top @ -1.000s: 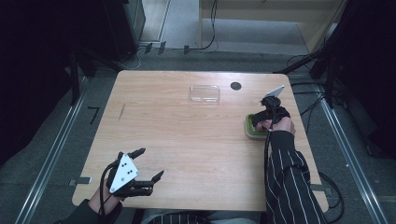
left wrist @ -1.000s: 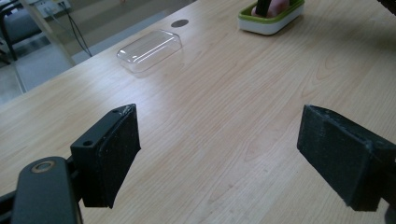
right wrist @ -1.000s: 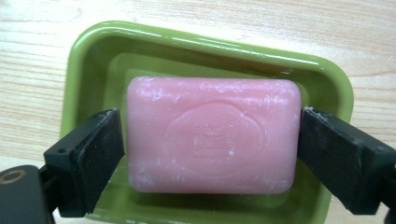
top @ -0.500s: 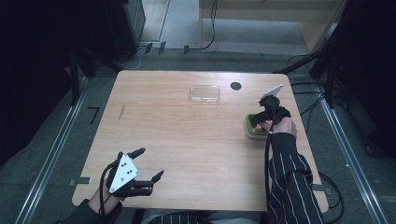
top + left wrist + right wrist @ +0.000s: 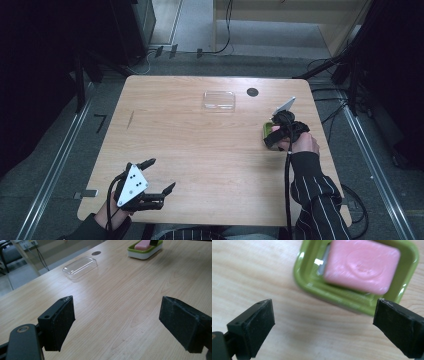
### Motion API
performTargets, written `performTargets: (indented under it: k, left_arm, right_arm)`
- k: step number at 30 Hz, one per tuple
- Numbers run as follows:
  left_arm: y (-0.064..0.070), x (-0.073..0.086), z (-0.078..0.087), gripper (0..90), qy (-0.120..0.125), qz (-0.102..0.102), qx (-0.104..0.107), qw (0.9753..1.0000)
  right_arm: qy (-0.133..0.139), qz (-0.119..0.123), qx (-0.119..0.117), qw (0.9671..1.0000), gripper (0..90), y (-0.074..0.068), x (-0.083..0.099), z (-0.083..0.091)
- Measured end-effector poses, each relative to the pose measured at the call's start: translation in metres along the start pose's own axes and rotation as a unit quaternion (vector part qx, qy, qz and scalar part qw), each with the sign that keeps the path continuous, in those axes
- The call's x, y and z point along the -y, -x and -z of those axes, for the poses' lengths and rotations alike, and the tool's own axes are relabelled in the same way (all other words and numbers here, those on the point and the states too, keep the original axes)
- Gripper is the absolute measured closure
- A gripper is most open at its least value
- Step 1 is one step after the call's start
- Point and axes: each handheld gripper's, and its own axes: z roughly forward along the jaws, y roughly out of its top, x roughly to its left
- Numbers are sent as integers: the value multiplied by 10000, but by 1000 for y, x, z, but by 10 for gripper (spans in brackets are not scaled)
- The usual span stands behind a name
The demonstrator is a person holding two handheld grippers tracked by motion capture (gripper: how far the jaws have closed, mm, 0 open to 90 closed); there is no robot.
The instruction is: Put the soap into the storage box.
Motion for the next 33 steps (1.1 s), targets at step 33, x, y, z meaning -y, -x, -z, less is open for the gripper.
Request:
performTargets:
  k: [33]
  left_arm:
    - [0,0,0,140,5,-4,24,10000]
  right_arm:
    - [-347,973,171,9945,39,-44,78,4]
